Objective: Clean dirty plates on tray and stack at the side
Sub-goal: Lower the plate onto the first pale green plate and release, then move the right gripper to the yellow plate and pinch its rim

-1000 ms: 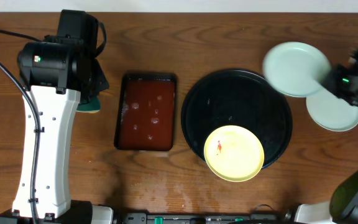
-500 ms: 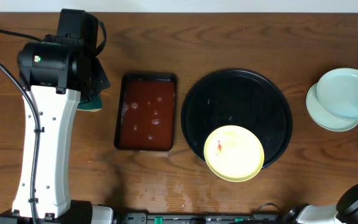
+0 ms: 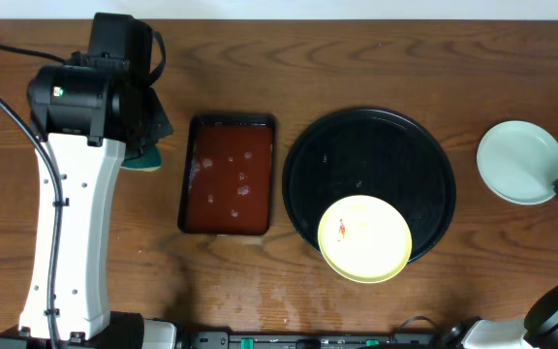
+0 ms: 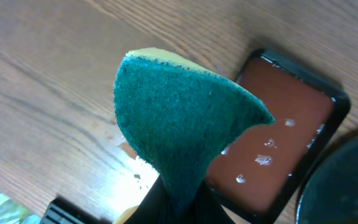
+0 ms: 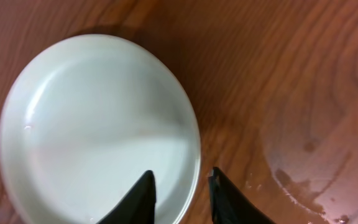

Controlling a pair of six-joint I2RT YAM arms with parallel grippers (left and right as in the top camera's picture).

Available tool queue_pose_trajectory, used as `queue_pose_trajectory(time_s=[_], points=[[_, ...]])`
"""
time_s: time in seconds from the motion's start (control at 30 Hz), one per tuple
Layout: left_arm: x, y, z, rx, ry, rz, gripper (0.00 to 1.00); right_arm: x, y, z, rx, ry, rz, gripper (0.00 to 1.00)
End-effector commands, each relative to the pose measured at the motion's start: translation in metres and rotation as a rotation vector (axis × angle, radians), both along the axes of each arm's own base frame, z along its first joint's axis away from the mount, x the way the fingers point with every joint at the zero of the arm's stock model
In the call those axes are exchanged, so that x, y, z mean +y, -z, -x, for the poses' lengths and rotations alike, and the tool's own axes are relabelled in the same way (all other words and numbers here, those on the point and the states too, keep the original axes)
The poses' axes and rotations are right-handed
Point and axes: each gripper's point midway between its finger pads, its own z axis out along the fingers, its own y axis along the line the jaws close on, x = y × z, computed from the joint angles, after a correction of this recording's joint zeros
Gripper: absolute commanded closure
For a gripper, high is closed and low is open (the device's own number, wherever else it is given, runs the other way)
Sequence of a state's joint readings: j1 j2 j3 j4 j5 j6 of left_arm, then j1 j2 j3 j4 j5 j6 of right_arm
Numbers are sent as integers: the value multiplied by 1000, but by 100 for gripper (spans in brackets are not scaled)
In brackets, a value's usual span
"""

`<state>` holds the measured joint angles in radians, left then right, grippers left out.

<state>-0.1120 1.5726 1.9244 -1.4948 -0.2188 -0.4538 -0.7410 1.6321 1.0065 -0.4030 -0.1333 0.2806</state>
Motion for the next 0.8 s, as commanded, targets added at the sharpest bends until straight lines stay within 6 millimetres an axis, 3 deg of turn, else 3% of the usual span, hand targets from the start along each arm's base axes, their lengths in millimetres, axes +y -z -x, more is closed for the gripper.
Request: queue_pose_trajectory(time_s=[0.0, 0.2, 0.37, 0.6, 0.67, 0.77], points=[[-14, 4, -4, 15, 110, 52, 92, 13, -13, -14, -60, -59, -15, 69], [-27, 5, -5, 20, 188, 102, 92, 48, -22, -28, -24, -174, -70, 67], [-35, 6, -4, 23, 208, 145, 92, 131, -37, -30, 32, -416, -272, 63], [-49, 10, -2, 43, 281, 202, 92, 230, -26, 12, 286, -703, -395, 61], [-49, 14, 0, 55, 282, 202, 92, 250, -23, 24, 362, -770, -385, 62], [-49, 21, 2, 79, 279, 203, 92, 258, -17, 45, 521, -831, -287, 62]])
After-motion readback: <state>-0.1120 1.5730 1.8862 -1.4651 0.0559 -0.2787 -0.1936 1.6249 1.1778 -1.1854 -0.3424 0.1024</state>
